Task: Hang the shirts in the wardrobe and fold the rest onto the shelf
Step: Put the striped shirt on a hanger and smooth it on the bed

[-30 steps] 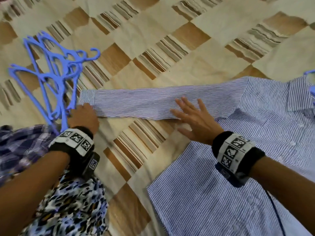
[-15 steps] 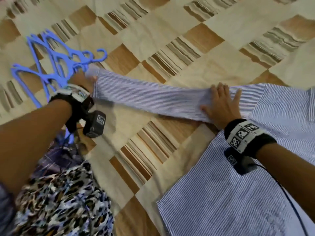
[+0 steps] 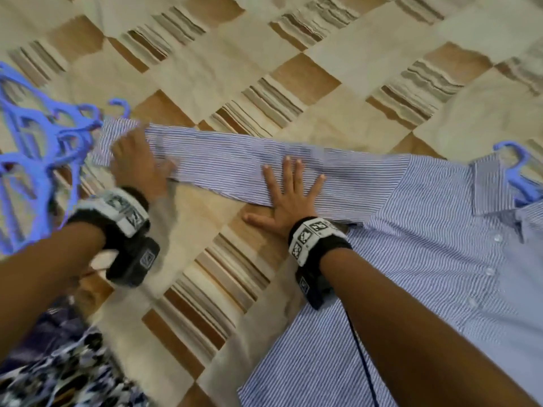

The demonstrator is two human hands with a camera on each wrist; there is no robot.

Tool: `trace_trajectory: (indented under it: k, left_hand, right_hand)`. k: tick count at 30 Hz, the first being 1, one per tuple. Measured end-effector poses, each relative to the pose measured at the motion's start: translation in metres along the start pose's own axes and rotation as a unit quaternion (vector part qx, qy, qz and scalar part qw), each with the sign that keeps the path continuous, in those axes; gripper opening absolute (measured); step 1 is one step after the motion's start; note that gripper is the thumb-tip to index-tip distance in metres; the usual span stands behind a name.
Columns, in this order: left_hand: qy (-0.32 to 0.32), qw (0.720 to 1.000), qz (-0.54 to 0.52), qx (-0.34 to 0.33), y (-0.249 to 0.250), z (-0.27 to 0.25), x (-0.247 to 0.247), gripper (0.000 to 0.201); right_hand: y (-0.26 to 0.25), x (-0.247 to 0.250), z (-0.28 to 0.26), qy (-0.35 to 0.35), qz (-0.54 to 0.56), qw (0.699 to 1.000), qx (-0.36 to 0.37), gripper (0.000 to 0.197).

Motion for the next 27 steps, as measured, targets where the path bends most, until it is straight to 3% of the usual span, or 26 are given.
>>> trace_trajectory:
  k: [2,5,7,10,13,18,27]
  left_hand:
    - [-0.076,0.994,0.058,-0.055,0.015,-0.035,-0.03,0.077]
    - [-0.216,0.968,0.129,0.024,0.031,-0.085,-0.071,0.106]
    - [-0.276,0.945,0.16,0.071,0.038,-0.106,-0.089,0.117]
    - [-0.293,0.933,0.156,0.14,0.039,-0.097,-0.095,0.123]
    - [-0.298,0.926,0.166,0.164,0.042,-0.09,-0.098,0.124]
    - [-0.302,0.918,0.186,0.178,0.04,-0.087,-0.104,0.126]
    - [-0.302,0.913,0.205,0.185,0.042,-0.09,-0.103,0.131]
  right_hand:
    - [0.0,-0.001,0.0,-0.014,0.008,1.0,0.002,0.106]
    - [0.001,0.001,0.001,-0.042,0.015,0.999,0.005,0.107]
    - [0.0,0.003,0.0,-0.061,0.015,0.998,0.009,0.107]
    - [0.002,0.005,0.001,-0.098,0.011,0.995,0.024,0.109]
    - [0.008,0.006,0.003,-0.126,0.024,0.99,0.052,0.109]
    - [0.005,-0.001,0.008,-0.14,-0.012,0.989,0.039,0.12]
    - [0.003,-0.002,0.004,-0.118,-0.028,0.992,0.046,0.119]
Point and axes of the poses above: each hand's wrist, its own z-axis towards the middle knuckle, its own x-axis out of the back of the hand, y = z × x, the point moved 6 cm from there along z, towards the middle knuckle, and after that the axes turned 15 degrees about -z, right-handed, at the moved point
